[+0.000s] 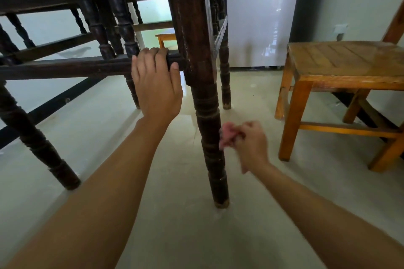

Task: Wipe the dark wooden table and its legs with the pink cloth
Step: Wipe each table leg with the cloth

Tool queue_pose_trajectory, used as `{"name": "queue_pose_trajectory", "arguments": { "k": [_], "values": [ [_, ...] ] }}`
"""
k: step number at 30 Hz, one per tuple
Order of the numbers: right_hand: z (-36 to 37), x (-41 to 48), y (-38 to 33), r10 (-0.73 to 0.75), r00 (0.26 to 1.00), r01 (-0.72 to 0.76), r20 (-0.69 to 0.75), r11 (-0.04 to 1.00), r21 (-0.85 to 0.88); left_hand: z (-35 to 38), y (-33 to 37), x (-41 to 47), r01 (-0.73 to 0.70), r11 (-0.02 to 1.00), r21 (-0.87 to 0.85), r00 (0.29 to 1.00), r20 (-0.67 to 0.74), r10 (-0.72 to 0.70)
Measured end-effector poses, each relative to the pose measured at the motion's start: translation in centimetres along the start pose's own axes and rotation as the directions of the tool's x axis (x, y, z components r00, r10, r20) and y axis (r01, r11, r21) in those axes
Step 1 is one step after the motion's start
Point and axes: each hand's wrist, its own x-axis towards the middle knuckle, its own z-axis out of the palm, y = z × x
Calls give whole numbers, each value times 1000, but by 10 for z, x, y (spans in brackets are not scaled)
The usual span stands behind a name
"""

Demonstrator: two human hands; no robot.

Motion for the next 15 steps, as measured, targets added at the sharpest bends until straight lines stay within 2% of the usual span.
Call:
{"name": "queue_pose_trajectory", "arguments": {
  "k": [2,4,7,10,15],
  "values": [
    [-12,30,14,231,968,-232,-100,973,3,-2,-3,0,-19,1000,9,1000,13,19],
    [-6,38,7,262,952,-248,-158,964,99,-2,-4,-1,-23,1000,15,1000,1,23],
    [28,7,-24,194,973,-170,-126,969,181,1,-1,-1,4,1000,15,999,-36,-3],
    [57,-46,-24,43,978,-13,-204,989,147,4,-1,-2,23,999,24,999,-41,-22],
    [41,-63,-12,-190,967,209,-167,972,105,6,-1,-3,11,1000,15,998,-61,-10]
  ]
}}
